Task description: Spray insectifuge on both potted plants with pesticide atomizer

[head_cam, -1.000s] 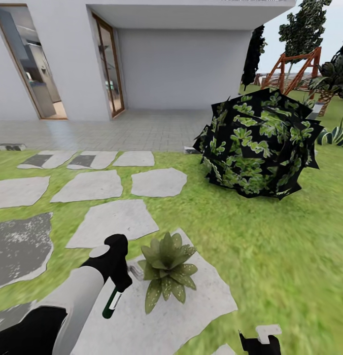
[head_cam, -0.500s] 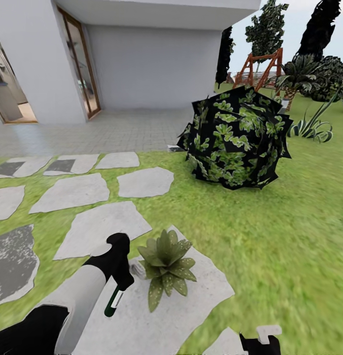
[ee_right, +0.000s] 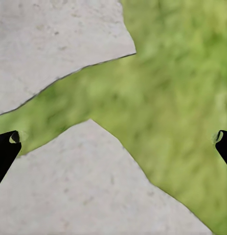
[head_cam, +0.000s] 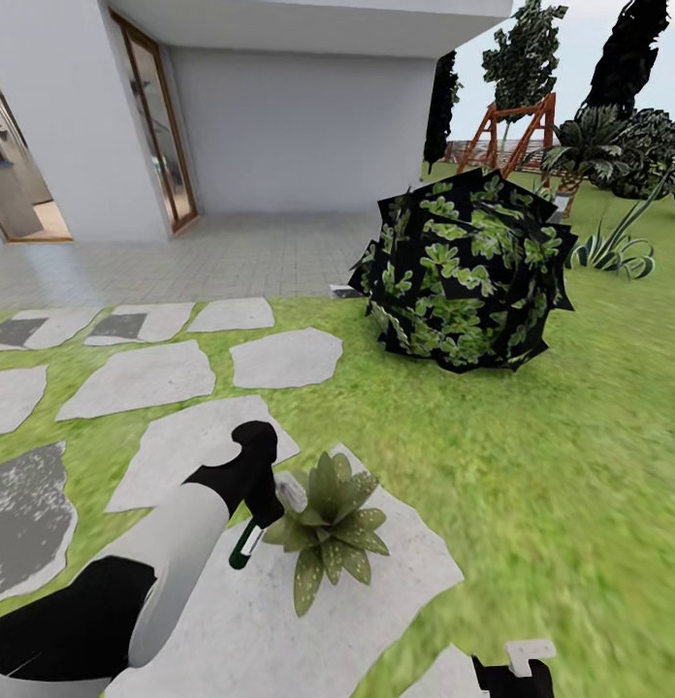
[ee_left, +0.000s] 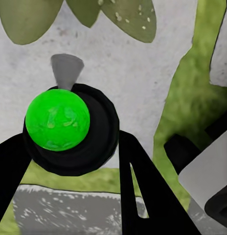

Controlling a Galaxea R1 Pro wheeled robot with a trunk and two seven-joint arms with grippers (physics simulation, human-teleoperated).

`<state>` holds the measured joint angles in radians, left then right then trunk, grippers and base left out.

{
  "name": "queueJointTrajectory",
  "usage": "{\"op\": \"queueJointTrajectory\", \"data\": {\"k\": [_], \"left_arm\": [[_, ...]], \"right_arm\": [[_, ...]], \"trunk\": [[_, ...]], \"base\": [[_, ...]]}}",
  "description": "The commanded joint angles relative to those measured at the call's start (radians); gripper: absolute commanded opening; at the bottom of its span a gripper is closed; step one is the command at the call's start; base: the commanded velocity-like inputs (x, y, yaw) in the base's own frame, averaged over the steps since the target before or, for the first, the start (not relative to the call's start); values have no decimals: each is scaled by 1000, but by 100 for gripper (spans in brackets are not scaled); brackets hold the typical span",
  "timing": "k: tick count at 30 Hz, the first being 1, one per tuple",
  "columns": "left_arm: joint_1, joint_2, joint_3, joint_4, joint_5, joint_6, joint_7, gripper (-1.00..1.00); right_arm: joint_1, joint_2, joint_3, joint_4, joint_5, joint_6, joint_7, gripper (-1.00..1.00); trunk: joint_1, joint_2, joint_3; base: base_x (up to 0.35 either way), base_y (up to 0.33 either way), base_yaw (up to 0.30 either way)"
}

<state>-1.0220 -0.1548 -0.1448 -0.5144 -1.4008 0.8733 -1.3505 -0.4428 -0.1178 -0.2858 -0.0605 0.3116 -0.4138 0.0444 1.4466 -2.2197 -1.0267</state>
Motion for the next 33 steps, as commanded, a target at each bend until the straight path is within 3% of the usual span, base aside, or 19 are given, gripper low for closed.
{"op": "queueJointTrajectory", "data": {"k": [1, 10, 22, 33], "left_arm": [[2, 0, -2, 0, -8, 10, -10, -100], [8, 1, -2, 10, -9, 10, -9, -100], [9, 0, -3, 10, -7, 5, -10, -100], [3, -3, -3, 10, -8, 10, -10, -100]], "right_arm": [[-1, 0, -9, 1, 5, -3, 5, 100], [-1, 0, -9, -2, 4, -3, 5, 100], [-1, 1, -9, -2, 4, -3, 5, 100], [-1, 2, -9, -1, 4, -3, 5, 100]], "trunk": [[0, 0, -1], [0, 0, -1], [0, 0, -1], [0, 0, -1]], "base": [[193, 66, 0], [234, 202, 0], [13, 17, -254], [104, 169, -26]]}}
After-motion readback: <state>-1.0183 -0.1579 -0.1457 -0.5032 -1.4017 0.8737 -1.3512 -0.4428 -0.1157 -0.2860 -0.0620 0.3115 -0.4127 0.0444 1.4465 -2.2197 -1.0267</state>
